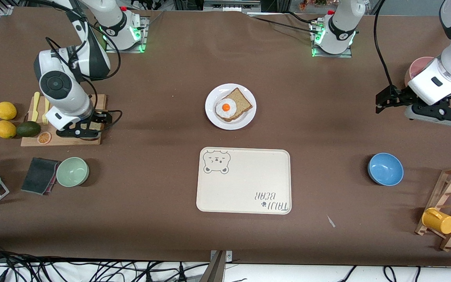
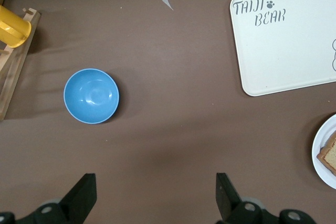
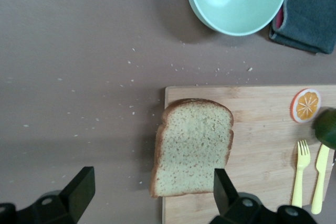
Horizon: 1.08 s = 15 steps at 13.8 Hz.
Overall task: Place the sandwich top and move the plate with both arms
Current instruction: 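Move the right gripper over the bread slice on the cutting board, then lower the right gripper and grasp the bread slice edge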
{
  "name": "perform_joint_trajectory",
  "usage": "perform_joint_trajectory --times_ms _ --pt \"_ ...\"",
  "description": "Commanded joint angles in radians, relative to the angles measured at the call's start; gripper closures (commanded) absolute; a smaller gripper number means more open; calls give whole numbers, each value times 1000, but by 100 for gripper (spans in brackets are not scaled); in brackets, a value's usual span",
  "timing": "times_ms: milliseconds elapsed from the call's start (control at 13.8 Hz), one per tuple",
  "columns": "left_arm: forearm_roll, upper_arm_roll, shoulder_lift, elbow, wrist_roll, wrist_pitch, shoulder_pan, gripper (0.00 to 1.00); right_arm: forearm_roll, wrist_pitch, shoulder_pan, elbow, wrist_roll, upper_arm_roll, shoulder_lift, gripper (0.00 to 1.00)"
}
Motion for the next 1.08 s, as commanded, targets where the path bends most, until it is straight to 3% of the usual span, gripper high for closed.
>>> perform_joint_trajectory --times_ms 0,361,1012 --pt "-19 0 9 28 19 -26 2 0 -56 58 0 -33 58 2 29 0" --pt "-19 0 11 28 20 -25 5 0 -122 161 -7 -34 90 -26 126 0" --pt "-20 1 11 28 22 -25 13 0 -199 161 -5 -36 162 -27 178 1"
